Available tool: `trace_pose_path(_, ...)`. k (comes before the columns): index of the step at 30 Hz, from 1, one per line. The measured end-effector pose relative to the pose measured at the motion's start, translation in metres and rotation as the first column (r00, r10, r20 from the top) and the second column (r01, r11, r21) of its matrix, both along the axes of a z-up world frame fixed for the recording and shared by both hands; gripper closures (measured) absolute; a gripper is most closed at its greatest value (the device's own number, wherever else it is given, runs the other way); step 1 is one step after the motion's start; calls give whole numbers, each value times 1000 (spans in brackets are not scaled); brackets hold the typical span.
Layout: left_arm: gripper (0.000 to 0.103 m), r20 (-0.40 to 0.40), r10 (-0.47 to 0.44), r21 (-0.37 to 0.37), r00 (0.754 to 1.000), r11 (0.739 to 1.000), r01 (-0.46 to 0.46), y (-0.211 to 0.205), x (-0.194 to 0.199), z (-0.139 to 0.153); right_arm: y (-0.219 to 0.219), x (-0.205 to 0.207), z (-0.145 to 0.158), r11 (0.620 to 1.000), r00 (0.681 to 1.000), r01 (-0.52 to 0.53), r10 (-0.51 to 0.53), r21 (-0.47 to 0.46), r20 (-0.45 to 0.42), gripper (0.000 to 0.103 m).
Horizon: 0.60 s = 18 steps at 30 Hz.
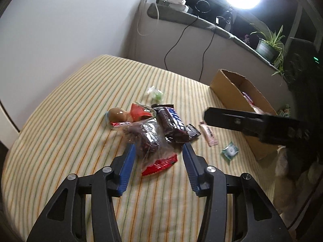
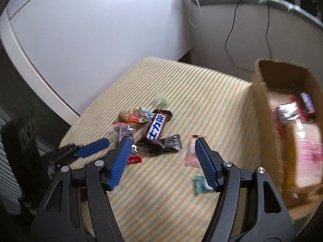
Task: Organize snacks
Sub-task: 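Grasp the Snickers bar with the right gripper while the left gripper grasps the bagged brownies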
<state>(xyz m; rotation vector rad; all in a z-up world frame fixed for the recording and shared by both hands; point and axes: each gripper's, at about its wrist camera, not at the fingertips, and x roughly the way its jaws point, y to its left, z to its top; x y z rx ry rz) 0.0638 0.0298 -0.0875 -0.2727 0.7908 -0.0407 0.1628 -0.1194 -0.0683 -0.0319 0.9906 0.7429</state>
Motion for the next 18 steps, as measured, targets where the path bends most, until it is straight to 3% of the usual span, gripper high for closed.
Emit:
trace_pose_path(4,56,-5,9,4,1000,1000,-9,2,6,-2,11,17,-17,1000,996,2,0,25,-91,35)
trace_pose_path(6,56,-9,10,-1,1000,1000,-10,4,8,-3,17,23,-23,1000,993,2,2,31,-116,41)
trace_pose_path(13,56,-34,16,-8,999,1000,-16,5,19,-10,37,33,-37,1000,988,-22,22,4,-151,44)
trace_pose_path(15,56,-40,22,-10,999,1000,-23,7,20,-12,41,35,-41,1000,987,-29,29,-3,-160,56)
trace_pose_path(18,59,-47,26,-19,999,999,-27,10,21,-15,49,35,-46,999,985,-43,40,-15,-168,57)
